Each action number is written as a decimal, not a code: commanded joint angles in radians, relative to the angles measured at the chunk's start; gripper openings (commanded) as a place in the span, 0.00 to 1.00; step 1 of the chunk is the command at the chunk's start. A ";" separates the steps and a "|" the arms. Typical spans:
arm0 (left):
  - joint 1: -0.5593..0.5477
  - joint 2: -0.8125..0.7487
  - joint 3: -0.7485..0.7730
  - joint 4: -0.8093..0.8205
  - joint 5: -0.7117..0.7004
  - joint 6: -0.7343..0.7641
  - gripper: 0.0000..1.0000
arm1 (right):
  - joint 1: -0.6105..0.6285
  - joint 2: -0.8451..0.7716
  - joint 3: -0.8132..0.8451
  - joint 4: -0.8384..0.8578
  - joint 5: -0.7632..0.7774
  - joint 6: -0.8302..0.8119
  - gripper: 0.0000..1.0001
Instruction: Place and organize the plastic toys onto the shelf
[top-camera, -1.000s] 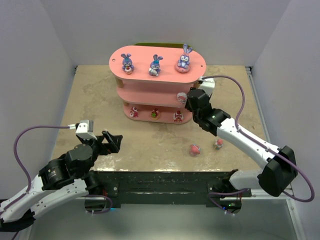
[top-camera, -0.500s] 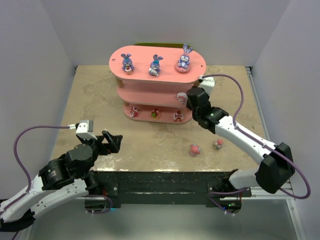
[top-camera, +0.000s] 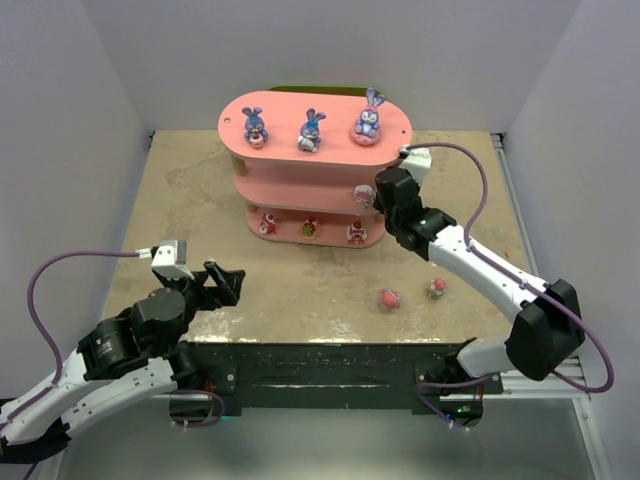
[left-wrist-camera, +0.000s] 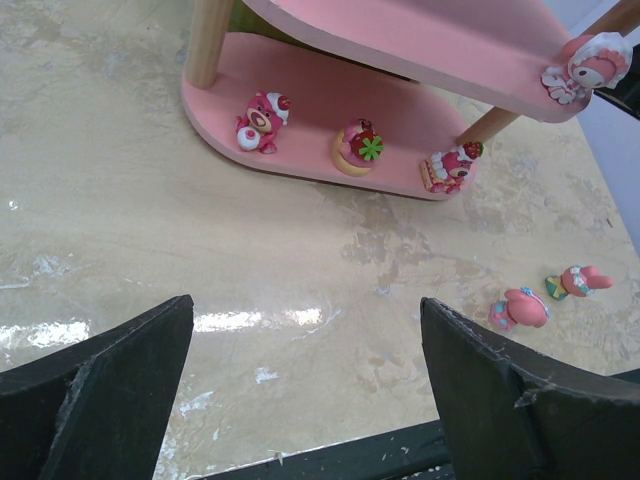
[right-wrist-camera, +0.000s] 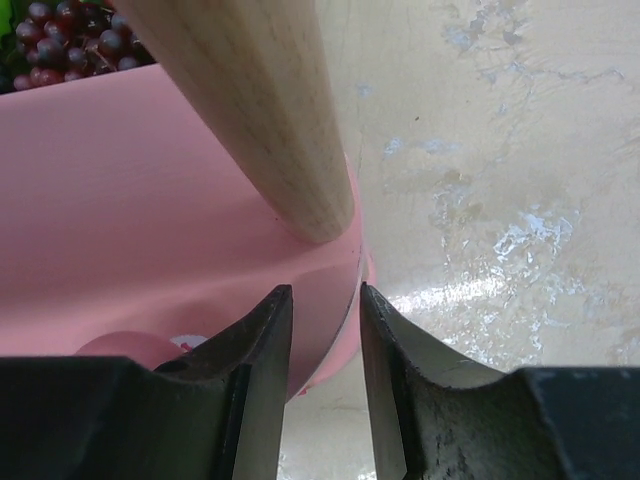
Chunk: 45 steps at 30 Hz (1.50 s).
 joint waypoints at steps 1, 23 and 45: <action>-0.003 -0.005 -0.002 0.017 -0.020 -0.014 0.99 | -0.013 0.013 0.049 0.032 -0.020 0.007 0.36; -0.001 -0.005 -0.002 0.019 -0.019 -0.019 1.00 | -0.030 -0.169 -0.072 -0.027 -0.093 0.047 0.54; -0.003 0.012 -0.002 0.042 0.021 0.012 0.99 | -0.030 -0.426 -0.505 -0.195 -0.439 0.236 0.74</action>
